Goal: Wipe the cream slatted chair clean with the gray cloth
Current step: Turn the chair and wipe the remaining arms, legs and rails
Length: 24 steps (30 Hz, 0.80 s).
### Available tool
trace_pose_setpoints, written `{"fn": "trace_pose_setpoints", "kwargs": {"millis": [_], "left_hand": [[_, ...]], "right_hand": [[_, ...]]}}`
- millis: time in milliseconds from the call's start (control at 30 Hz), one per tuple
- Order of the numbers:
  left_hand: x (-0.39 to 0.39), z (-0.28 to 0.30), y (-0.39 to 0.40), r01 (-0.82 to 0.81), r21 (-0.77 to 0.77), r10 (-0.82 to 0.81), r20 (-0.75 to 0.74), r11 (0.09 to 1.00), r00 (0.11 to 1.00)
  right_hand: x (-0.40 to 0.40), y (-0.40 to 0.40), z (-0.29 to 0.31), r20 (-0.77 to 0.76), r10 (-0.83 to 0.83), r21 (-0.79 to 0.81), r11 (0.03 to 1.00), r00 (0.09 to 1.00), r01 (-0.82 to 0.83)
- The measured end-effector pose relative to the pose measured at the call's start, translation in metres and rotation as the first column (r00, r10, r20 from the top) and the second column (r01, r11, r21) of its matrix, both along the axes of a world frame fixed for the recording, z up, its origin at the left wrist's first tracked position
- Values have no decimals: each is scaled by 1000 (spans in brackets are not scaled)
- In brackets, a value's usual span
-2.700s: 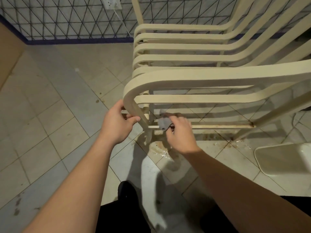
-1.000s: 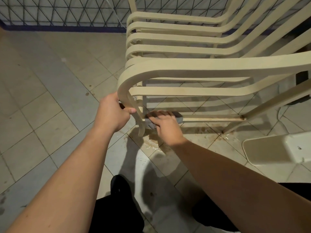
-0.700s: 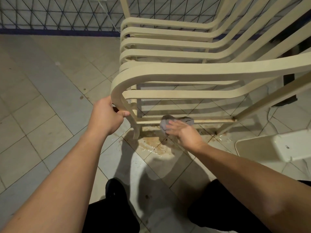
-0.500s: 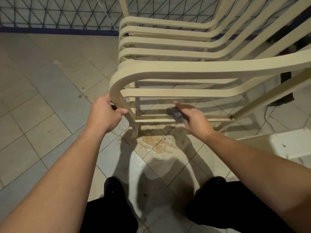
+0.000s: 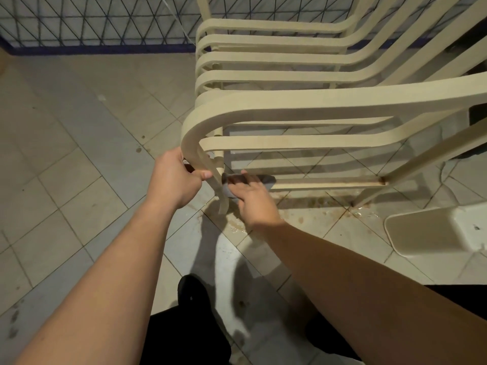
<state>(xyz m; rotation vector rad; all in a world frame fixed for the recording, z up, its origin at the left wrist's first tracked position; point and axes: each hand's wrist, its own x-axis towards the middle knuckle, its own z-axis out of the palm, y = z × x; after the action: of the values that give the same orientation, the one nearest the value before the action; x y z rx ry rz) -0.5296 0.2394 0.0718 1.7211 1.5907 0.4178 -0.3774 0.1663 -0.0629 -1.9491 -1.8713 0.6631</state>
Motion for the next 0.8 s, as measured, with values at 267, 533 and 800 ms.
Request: {"fn": "trace_pose_setpoints", "kwargs": {"millis": [267,533,800], "left_hand": [[-3,2,4,50,-6,-50,-32,999,998],[-7,1,10,187,-5,-187,-99,982,977],[-17,7,9,239,-8,-238,-137,971,962]], "right_hand": [[20,-8,15,-2,-170,-59,984,985,169],[-54,-16,47,-674,-386,-142,905,630,402],[-57,3,108,-682,-126,277,866,720,415]]}}
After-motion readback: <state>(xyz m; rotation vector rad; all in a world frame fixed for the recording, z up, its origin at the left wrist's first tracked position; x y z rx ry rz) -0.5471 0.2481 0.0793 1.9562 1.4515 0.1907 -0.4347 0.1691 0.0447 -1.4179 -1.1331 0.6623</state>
